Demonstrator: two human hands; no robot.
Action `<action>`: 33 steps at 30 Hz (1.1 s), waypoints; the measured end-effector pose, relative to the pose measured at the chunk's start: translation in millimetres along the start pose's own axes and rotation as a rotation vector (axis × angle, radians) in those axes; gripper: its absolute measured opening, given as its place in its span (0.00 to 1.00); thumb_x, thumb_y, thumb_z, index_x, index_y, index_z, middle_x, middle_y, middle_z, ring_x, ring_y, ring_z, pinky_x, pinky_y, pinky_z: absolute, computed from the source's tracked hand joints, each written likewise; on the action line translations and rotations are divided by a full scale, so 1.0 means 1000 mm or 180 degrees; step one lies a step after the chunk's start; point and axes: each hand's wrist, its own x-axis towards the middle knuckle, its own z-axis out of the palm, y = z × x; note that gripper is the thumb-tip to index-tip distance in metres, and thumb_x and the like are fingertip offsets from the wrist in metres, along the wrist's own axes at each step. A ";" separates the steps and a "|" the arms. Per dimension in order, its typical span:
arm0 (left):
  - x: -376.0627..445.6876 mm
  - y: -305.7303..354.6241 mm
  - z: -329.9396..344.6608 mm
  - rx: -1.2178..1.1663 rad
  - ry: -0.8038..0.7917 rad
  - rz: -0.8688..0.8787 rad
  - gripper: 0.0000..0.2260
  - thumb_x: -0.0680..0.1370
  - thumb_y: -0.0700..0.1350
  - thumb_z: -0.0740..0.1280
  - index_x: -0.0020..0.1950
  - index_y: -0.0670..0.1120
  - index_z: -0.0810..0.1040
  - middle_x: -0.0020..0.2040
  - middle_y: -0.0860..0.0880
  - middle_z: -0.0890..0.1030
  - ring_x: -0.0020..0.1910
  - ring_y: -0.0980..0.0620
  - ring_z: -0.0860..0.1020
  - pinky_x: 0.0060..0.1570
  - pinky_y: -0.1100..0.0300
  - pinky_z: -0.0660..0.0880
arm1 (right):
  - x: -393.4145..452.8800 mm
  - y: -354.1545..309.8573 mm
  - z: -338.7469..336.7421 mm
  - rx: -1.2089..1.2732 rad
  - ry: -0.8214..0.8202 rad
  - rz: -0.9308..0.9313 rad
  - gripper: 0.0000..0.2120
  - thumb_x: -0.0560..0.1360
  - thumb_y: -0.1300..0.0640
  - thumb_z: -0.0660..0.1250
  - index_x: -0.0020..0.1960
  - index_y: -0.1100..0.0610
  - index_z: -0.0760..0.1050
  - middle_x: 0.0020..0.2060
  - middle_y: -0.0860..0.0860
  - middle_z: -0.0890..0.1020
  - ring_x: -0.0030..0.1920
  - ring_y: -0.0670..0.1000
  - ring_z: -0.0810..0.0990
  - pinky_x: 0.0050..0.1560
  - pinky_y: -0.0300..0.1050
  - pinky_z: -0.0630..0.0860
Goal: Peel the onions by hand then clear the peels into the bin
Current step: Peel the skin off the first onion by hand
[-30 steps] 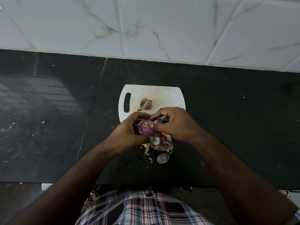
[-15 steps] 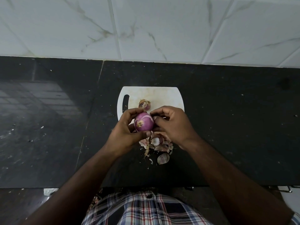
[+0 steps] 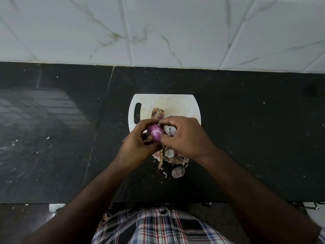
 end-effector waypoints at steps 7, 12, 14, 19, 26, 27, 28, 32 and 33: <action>-0.002 0.002 0.006 0.0460 0.0241 0.0284 0.25 0.71 0.37 0.78 0.64 0.53 0.76 0.56 0.57 0.82 0.53 0.59 0.82 0.51 0.64 0.80 | 0.002 -0.001 0.010 -0.0942 0.0022 -0.0378 0.20 0.74 0.56 0.67 0.66 0.55 0.75 0.56 0.52 0.81 0.53 0.52 0.79 0.52 0.43 0.75; 0.001 0.003 0.007 0.0366 0.0255 0.0223 0.26 0.69 0.36 0.79 0.62 0.53 0.76 0.56 0.55 0.82 0.52 0.58 0.83 0.50 0.61 0.81 | 0.006 0.002 0.007 -0.0693 0.0145 -0.0322 0.17 0.74 0.62 0.66 0.63 0.55 0.77 0.55 0.52 0.82 0.54 0.51 0.80 0.54 0.47 0.78; 0.001 0.004 0.006 0.0022 0.0148 0.0077 0.26 0.69 0.33 0.78 0.61 0.52 0.76 0.57 0.52 0.81 0.52 0.55 0.83 0.49 0.62 0.80 | 0.008 0.006 0.001 -0.0168 0.0249 -0.0098 0.15 0.74 0.63 0.67 0.59 0.54 0.81 0.52 0.49 0.85 0.52 0.45 0.82 0.54 0.44 0.80; 0.001 0.001 0.000 -0.0926 -0.0045 -0.0214 0.27 0.66 0.35 0.77 0.61 0.52 0.77 0.61 0.42 0.79 0.51 0.42 0.83 0.48 0.54 0.80 | 0.010 0.016 0.002 0.1197 0.0320 0.0457 0.12 0.72 0.65 0.71 0.48 0.49 0.85 0.45 0.46 0.86 0.47 0.48 0.85 0.46 0.53 0.85; 0.001 0.002 -0.003 -0.2166 -0.0144 -0.0559 0.24 0.69 0.29 0.68 0.63 0.45 0.76 0.63 0.37 0.74 0.54 0.39 0.80 0.53 0.49 0.82 | 0.007 0.028 0.006 0.0864 0.0601 0.0561 0.07 0.72 0.60 0.74 0.47 0.50 0.85 0.43 0.44 0.86 0.45 0.44 0.85 0.48 0.53 0.84; 0.001 0.002 -0.004 -0.2293 -0.0147 -0.0596 0.24 0.69 0.29 0.67 0.63 0.45 0.76 0.62 0.37 0.75 0.54 0.38 0.80 0.55 0.46 0.81 | 0.007 0.030 0.005 0.0839 0.0569 0.0579 0.07 0.73 0.60 0.74 0.48 0.51 0.85 0.43 0.44 0.86 0.45 0.44 0.85 0.47 0.53 0.84; 0.002 0.002 -0.005 -0.2393 -0.0156 -0.0640 0.25 0.69 0.29 0.67 0.64 0.45 0.76 0.62 0.38 0.75 0.55 0.37 0.80 0.57 0.44 0.80 | 0.006 0.030 0.003 0.0835 0.0512 0.0588 0.07 0.74 0.60 0.73 0.50 0.51 0.85 0.44 0.45 0.86 0.44 0.44 0.85 0.47 0.52 0.84; 0.002 0.002 -0.007 -0.2662 -0.0262 -0.0748 0.26 0.70 0.29 0.65 0.68 0.44 0.74 0.64 0.37 0.76 0.58 0.35 0.81 0.58 0.42 0.79 | 0.005 0.025 -0.004 0.0531 0.0272 0.0505 0.09 0.75 0.54 0.74 0.56 0.49 0.84 0.51 0.43 0.86 0.52 0.39 0.82 0.57 0.44 0.80; 0.002 0.003 -0.007 -0.2666 -0.0295 -0.0766 0.26 0.70 0.30 0.66 0.68 0.43 0.74 0.63 0.37 0.77 0.58 0.36 0.81 0.58 0.43 0.80 | 0.005 0.022 -0.004 0.0541 0.0147 0.0482 0.13 0.74 0.50 0.74 0.58 0.47 0.83 0.55 0.42 0.85 0.56 0.38 0.81 0.60 0.42 0.78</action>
